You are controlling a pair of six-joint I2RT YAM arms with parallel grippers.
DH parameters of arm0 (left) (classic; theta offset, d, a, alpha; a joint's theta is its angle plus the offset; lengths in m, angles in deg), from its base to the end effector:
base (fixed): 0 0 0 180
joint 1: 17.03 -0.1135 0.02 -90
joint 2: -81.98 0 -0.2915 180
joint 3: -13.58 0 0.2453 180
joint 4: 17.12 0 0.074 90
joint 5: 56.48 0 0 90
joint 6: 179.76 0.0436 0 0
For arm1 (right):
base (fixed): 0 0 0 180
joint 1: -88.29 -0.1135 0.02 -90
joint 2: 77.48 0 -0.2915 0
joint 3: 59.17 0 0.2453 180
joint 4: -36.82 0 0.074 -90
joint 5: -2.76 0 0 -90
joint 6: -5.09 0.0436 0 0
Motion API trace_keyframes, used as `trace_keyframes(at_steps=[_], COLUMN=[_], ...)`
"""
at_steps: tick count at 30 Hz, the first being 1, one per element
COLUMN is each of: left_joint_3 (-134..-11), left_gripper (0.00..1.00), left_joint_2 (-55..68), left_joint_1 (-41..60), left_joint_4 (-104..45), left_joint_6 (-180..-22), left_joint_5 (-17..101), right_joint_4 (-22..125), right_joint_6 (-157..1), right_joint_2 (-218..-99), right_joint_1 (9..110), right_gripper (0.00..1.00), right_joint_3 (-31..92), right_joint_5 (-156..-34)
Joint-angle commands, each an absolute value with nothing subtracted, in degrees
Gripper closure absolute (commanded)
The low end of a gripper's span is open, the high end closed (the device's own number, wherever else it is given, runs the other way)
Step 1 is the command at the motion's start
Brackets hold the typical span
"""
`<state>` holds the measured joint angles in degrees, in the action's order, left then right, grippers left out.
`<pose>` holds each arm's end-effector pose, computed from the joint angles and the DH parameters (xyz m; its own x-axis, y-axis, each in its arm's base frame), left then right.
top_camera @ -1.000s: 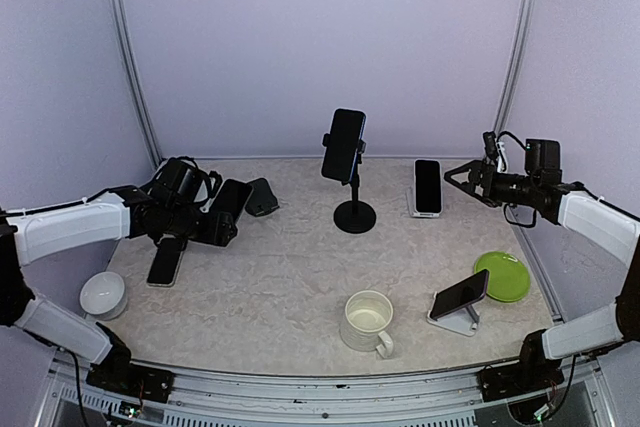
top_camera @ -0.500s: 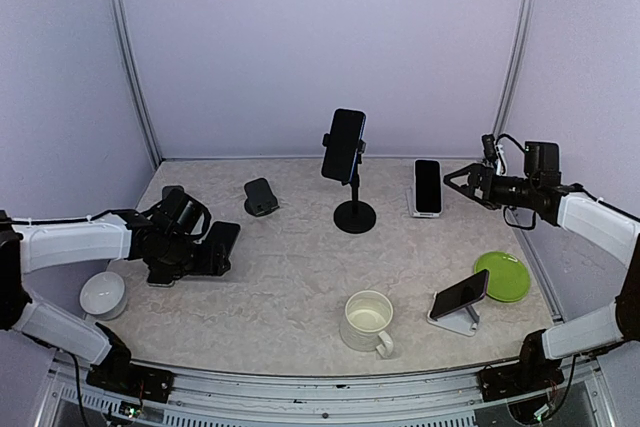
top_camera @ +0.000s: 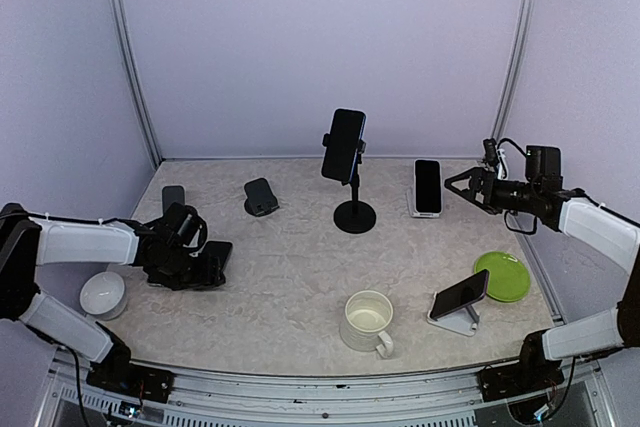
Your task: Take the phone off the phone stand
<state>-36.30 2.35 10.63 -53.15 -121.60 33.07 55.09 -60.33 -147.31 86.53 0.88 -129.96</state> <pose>0.2028 -0.1059 0.1713 -0.9296 -0.1084 -0.3523 -0.0342 0.9770 -0.2103 0.2538 0.0374 0.2956 -0.6857 0.2847 -0.6699 -0.3692 0.6571 0.6572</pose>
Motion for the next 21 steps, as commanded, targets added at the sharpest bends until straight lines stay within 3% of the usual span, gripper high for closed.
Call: trace_keyframes(at_steps=[1,8,21], left_joint_3=[-37.03,-38.94,-40.06], left_gripper=[0.72,0.64,0.29], left_joint_2=[-0.7,-4.65,-5.39], left_joint_1=[10.05,10.05,11.11], left_joint_4=[-49.47,-49.51,-53.31], left_joint_6=[-120.89,-119.84,-121.12], left_joint_5=[34.19,34.41,31.42], right_joint_4=[54.24,54.25,53.61], right_joint_6=[-59.51,-59.51,-59.68], right_joint_2=[-145.94,-146.21,-146.96], right_joint_1=[86.1,86.1,86.1], right_gripper=[0.0,0.0,0.0], right_joint_3=[0.03,0.52,0.08], right_joint_5=[-129.44,-129.03,-128.82])
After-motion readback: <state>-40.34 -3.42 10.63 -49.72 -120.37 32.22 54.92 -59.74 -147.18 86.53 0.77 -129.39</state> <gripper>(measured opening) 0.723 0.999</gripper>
